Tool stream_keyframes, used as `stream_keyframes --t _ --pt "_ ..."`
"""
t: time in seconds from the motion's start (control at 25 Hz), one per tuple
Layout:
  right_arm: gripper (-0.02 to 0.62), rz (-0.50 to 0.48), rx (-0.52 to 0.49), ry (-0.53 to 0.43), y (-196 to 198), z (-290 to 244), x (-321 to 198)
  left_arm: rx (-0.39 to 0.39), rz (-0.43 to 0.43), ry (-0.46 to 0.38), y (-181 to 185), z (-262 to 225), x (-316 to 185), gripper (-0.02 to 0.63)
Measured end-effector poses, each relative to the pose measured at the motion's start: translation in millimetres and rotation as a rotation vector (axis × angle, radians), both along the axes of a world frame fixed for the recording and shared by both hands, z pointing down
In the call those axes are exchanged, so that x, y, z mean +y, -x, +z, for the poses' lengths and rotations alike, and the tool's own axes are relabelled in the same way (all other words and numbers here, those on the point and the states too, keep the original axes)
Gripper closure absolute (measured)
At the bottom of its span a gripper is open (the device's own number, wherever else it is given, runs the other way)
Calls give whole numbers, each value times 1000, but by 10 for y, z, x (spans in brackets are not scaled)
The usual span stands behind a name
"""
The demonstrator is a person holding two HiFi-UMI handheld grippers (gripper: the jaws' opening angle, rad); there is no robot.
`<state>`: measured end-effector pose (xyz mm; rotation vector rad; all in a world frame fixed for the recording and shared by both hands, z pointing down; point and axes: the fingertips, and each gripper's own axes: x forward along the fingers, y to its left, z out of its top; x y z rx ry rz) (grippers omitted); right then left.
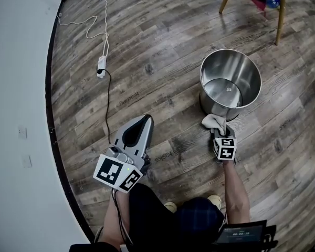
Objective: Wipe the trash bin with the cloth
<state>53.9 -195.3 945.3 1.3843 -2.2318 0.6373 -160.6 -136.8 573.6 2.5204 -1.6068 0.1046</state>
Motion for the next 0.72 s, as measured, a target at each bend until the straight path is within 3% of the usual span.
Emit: stream_keyframes --t 0.72 --pt "502 261 3 -9 -1203 23 -141 13 -16 8 67 21 -3 606"
